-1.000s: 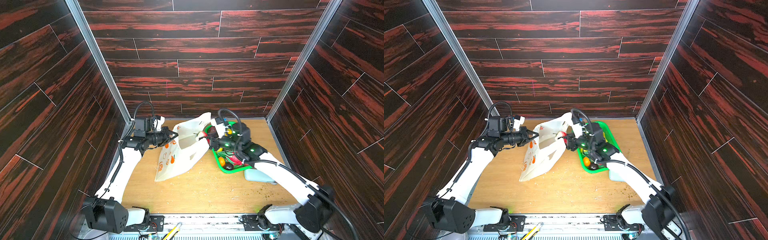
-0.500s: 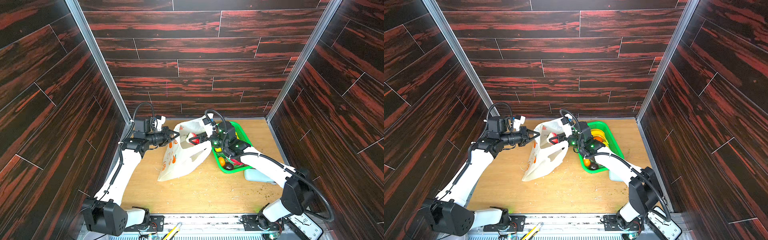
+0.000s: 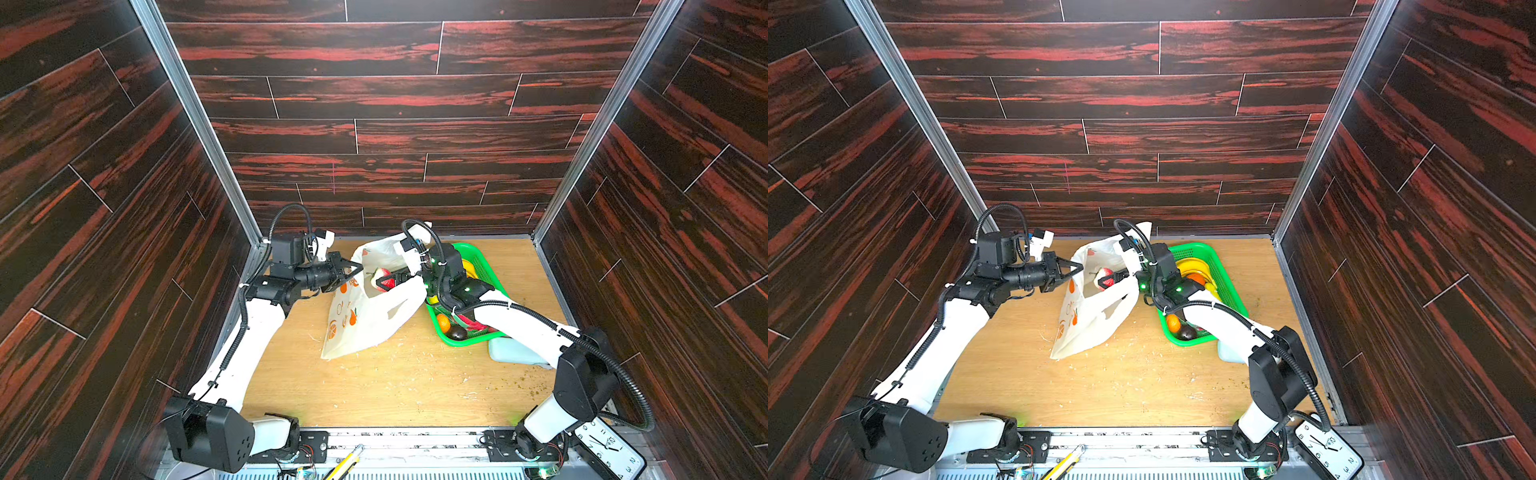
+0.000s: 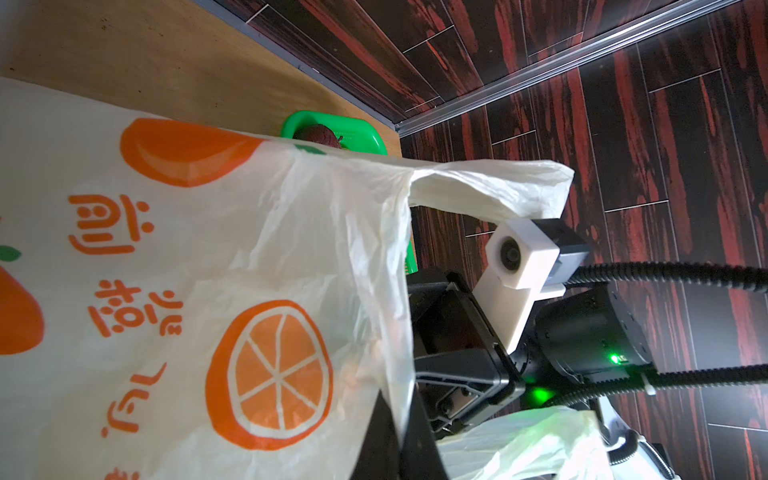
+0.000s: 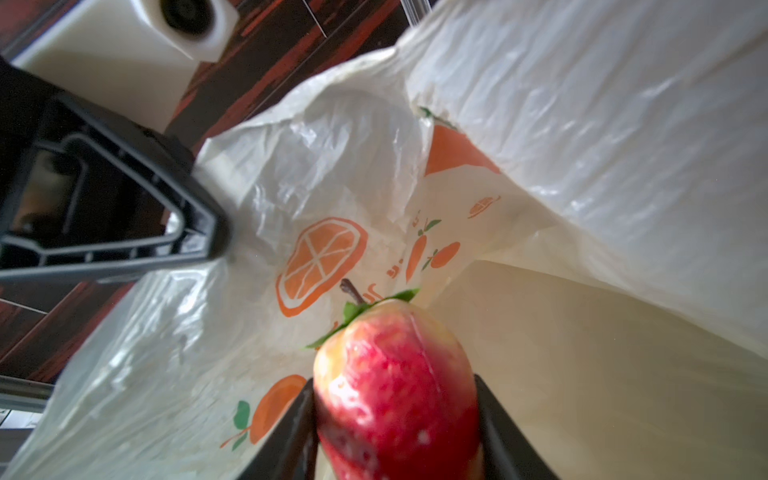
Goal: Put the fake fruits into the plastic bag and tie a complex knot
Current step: 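Carry the red apple with right gripper over the bag's open mouth, then open the right gripper to drop the red apple into the bag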
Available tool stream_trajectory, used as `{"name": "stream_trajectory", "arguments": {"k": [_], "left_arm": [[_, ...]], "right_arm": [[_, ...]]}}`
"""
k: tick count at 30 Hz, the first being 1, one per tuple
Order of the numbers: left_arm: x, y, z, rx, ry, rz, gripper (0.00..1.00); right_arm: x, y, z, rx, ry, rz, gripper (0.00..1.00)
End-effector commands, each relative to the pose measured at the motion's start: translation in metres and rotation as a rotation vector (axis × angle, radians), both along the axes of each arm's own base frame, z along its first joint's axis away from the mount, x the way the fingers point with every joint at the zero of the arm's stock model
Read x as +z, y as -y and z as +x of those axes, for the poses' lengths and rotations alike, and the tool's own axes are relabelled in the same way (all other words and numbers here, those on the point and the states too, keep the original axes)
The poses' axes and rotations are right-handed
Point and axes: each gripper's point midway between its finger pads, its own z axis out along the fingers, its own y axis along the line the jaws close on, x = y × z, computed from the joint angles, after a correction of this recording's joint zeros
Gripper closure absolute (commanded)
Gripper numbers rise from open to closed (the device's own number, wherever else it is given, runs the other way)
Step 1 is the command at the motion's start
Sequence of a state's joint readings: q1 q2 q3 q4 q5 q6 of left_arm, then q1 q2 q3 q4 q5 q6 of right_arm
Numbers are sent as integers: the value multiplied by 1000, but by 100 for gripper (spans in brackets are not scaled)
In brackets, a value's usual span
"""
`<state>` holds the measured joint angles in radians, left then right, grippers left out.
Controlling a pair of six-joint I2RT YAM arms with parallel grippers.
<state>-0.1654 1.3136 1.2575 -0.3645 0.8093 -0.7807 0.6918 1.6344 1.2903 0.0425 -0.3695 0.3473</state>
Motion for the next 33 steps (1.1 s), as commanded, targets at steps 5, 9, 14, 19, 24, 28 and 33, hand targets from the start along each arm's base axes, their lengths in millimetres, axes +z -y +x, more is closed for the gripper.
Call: {"name": "stream_trajectory", "arguments": {"k": [5, 9, 14, 19, 24, 28, 33], "left_arm": [[10, 3, 0, 4, 39, -9, 100], [8, 4, 1, 4, 34, -8, 100], [6, 5, 2, 5, 32, -1, 100], [-4, 3, -1, 2, 25, 40, 100], [-18, 1, -5, -13, 9, 72, 100], [-23, 2, -6, -20, 2, 71, 100], [-21, 3, -4, -20, 2, 64, 100]], "right_arm": [[-11, -3, 0, 4, -20, -46, 32], [-13, 0, 5, -25, -7, -69, 27], [-6, 4, 4, -35, 5, -68, 26], [11, 9, -2, -42, 24, -46, 29], [15, 15, -5, -62, 7, -56, 50], [19, 20, -7, -75, -1, -54, 51], [19, 29, -9, -108, 10, -73, 52]]}}
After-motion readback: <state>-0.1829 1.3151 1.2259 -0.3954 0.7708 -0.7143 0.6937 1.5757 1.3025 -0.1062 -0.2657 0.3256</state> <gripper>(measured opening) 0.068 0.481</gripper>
